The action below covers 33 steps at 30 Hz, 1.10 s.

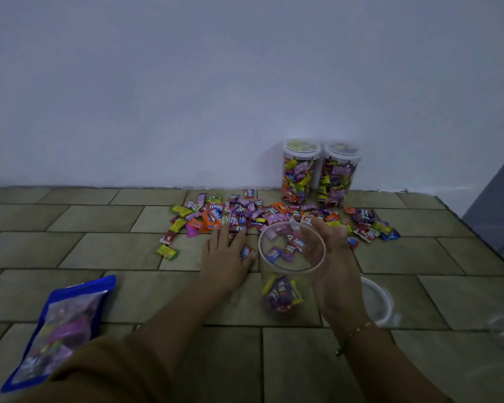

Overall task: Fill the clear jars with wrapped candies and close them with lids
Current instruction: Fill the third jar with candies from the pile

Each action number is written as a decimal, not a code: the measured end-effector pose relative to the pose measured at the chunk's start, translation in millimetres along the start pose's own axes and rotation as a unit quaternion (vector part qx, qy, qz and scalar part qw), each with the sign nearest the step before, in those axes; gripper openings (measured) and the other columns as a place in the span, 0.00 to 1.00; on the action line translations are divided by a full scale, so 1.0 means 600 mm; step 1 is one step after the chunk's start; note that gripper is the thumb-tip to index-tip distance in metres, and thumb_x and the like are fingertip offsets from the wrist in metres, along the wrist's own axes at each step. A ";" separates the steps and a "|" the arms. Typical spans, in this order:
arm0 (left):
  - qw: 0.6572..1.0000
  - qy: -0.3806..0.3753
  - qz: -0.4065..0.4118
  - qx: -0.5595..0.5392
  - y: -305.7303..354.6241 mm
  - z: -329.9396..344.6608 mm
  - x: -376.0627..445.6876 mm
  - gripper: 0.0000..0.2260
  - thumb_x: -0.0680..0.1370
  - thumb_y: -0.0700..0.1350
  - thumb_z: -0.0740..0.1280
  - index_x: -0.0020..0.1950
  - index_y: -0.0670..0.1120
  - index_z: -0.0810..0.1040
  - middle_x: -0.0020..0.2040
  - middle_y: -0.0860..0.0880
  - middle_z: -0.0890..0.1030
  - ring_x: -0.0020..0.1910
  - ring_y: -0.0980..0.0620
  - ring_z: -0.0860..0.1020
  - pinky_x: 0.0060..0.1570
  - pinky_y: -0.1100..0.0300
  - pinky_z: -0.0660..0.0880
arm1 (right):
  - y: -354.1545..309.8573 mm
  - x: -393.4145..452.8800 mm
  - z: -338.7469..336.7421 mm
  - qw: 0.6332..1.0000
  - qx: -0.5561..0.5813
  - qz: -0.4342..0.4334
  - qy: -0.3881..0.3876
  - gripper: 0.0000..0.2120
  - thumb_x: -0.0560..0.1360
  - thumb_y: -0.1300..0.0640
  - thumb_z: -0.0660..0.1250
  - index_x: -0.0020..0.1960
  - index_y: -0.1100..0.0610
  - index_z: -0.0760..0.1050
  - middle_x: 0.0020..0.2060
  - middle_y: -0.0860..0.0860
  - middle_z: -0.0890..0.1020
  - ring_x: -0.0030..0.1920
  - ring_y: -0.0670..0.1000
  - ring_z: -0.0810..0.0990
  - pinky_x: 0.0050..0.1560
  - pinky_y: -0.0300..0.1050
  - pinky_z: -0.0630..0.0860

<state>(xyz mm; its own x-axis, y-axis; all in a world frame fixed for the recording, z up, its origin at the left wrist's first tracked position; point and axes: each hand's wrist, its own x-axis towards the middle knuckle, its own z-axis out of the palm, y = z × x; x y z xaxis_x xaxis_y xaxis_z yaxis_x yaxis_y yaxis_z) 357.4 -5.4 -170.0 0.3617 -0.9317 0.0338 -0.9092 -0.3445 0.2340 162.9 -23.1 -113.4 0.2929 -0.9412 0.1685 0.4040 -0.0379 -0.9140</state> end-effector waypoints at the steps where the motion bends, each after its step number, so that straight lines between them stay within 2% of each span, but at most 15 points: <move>1: 1.000 0.000 -0.009 0.005 0.000 0.001 0.008 0.30 0.79 0.63 0.52 0.78 0.56 0.46 0.78 0.47 0.41 0.77 0.45 0.39 0.73 0.47 0.45 | 0.009 0.009 -0.007 1.000 -0.019 0.003 0.018 0.35 0.63 0.26 0.62 0.56 0.53 0.78 0.51 0.50 0.84 0.54 0.47 0.81 0.53 0.38 0.78; 3: 1.000 -0.006 -0.020 0.007 -0.002 0.004 0.023 0.32 0.78 0.66 0.51 0.78 0.55 0.44 0.78 0.46 0.42 0.77 0.44 0.40 0.73 0.45 0.45 | 0.021 0.034 -0.021 0.990 -0.128 0.007 0.062 0.22 0.76 0.41 0.61 0.55 0.59 0.78 0.46 0.51 0.83 0.51 0.52 0.80 0.48 0.42 0.77; 5: 0.999 -0.022 -0.029 0.001 -0.005 0.004 0.035 0.34 0.77 0.68 0.51 0.77 0.56 0.44 0.78 0.47 0.43 0.77 0.44 0.42 0.73 0.44 0.47 | 0.046 0.070 -0.044 0.953 -0.297 -0.021 0.047 0.14 0.78 0.50 0.63 0.54 0.60 0.78 0.45 0.52 0.80 0.49 0.56 0.79 0.44 0.42 0.73; 8: 0.999 -0.019 -0.027 0.027 -0.009 0.005 0.049 0.35 0.75 0.70 0.49 0.77 0.56 0.48 0.77 0.46 0.50 0.76 0.44 0.49 0.71 0.44 0.52 | 0.097 0.119 -0.077 0.814 -0.577 -0.044 -0.055 0.27 0.72 0.33 0.55 0.56 0.52 0.77 0.48 0.52 0.79 0.51 0.55 0.76 0.48 0.42 0.68; 10: 0.999 -0.003 -0.015 0.036 -0.009 0.005 0.056 0.35 0.75 0.71 0.49 0.77 0.55 0.51 0.75 0.46 0.56 0.73 0.44 0.54 0.69 0.46 0.55 | 0.169 0.163 -0.114 0.765 -0.638 0.009 -0.093 0.25 0.69 0.30 0.59 0.59 0.41 0.73 0.51 0.50 0.77 0.53 0.54 0.75 0.53 0.47 0.72; 13: 0.999 0.002 -0.005 0.042 -0.007 0.007 0.064 0.33 0.75 0.70 0.51 0.76 0.56 0.53 0.71 0.47 0.60 0.70 0.45 0.58 0.67 0.49 0.57 | 0.220 0.198 -0.119 0.767 -0.626 0.034 -0.137 0.30 0.63 0.25 0.62 0.62 0.30 0.63 0.58 0.45 0.73 0.59 0.53 0.74 0.57 0.53 0.74; 15: 0.999 0.030 0.014 0.038 -0.006 0.012 0.065 0.27 0.76 0.68 0.52 0.73 0.59 0.60 0.67 0.48 0.64 0.66 0.47 0.61 0.64 0.51 0.60 | 0.198 0.183 -0.086 0.763 -0.628 0.005 -0.156 0.26 0.66 0.27 0.62 0.61 0.34 0.67 0.58 0.45 0.71 0.58 0.51 0.72 0.60 0.53 0.71; 17: 0.998 0.057 0.033 0.017 -0.006 0.017 0.063 0.21 0.78 0.64 0.53 0.69 0.59 0.67 0.63 0.49 0.67 0.63 0.48 0.64 0.60 0.54 0.61 | 0.181 0.165 -0.060 0.742 -0.650 -0.060 -0.152 0.27 0.67 0.24 0.51 0.58 0.37 0.70 0.55 0.49 0.74 0.56 0.54 0.72 0.58 0.55 0.70; 19: 0.997 0.064 0.044 -0.006 -0.009 0.023 0.059 0.20 0.79 0.61 0.53 0.66 0.54 0.72 0.62 0.48 0.69 0.62 0.48 0.65 0.58 0.55 0.61 | 0.194 0.164 -0.064 0.757 -0.640 -0.052 -0.123 0.27 0.68 0.24 0.48 0.53 0.40 0.73 0.51 0.49 0.76 0.54 0.55 0.73 0.55 0.55 0.70; 22: 0.995 0.088 0.039 -0.042 -0.009 0.030 0.050 0.29 0.74 0.61 0.44 0.62 0.49 0.75 0.60 0.47 0.73 0.59 0.47 0.70 0.57 0.55 0.64 | 0.196 0.156 -0.073 0.793 -0.603 -0.030 -0.081 0.27 0.67 0.34 0.54 0.53 0.52 0.77 0.51 0.54 0.77 0.54 0.57 0.74 0.56 0.58 0.71; 25: 0.997 0.069 0.028 -0.032 -0.014 0.038 0.044 0.27 0.75 0.59 0.45 0.62 0.50 0.76 0.56 0.47 0.75 0.57 0.48 0.71 0.52 0.56 0.64 | 0.167 0.132 -0.074 0.787 -0.611 -0.043 -0.077 0.29 0.67 0.42 0.60 0.57 0.63 0.76 0.53 0.62 0.78 0.55 0.64 0.75 0.56 0.61 0.74; 27: 0.997 0.064 0.023 -0.046 -0.015 0.035 0.032 0.23 0.75 0.57 0.52 0.62 0.49 0.77 0.53 0.47 0.76 0.55 0.48 0.70 0.50 0.57 0.64 | 0.147 0.115 -0.073 0.800 -0.593 -0.007 -0.092 0.31 0.64 0.42 0.67 0.60 0.62 0.74 0.58 0.61 0.76 0.60 0.62 0.73 0.60 0.59 0.71; 29: 0.993 0.081 0.023 -0.081 -0.014 0.033 0.019 0.16 0.76 0.50 0.62 0.60 0.47 0.77 0.53 0.46 0.75 0.55 0.48 0.71 0.51 0.57 0.65 | 0.137 0.105 -0.072 0.816 -0.575 0.012 -0.063 0.33 0.62 0.40 0.68 0.60 0.59 0.74 0.58 0.58 0.75 0.60 0.59 0.71 0.60 0.57 0.71; 31: 0.992 0.084 0.023 -0.095 -0.012 0.031 0.007 0.13 0.76 0.46 0.64 0.59 0.46 0.77 0.54 0.47 0.75 0.54 0.49 0.71 0.52 0.58 0.66 | 0.138 0.097 -0.077 0.827 -0.561 0.011 -0.036 0.27 0.63 0.47 0.74 0.59 0.55 0.74 0.56 0.56 0.75 0.56 0.57 0.73 0.57 0.54 0.74; 33: 0.990 0.085 0.013 -0.114 -0.009 0.028 -0.007 0.10 0.76 0.44 0.64 0.56 0.45 0.76 0.52 0.47 0.75 0.53 0.49 0.71 0.51 0.59 0.66 | 0.137 0.092 -0.084 0.847 -0.530 0.011 -0.018 0.18 0.68 0.56 0.74 0.56 0.55 0.75 0.53 0.55 0.76 0.53 0.57 0.75 0.53 0.50 0.75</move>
<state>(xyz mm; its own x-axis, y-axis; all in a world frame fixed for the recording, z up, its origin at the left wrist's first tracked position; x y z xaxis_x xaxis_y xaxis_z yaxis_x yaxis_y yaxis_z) 357.4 -1.6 -188.0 0.3866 -0.9000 0.2011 -0.8550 -0.2680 0.4441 168.7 -95.1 -197.6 0.3239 -0.9357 0.1401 -0.6030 -0.3183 -0.7315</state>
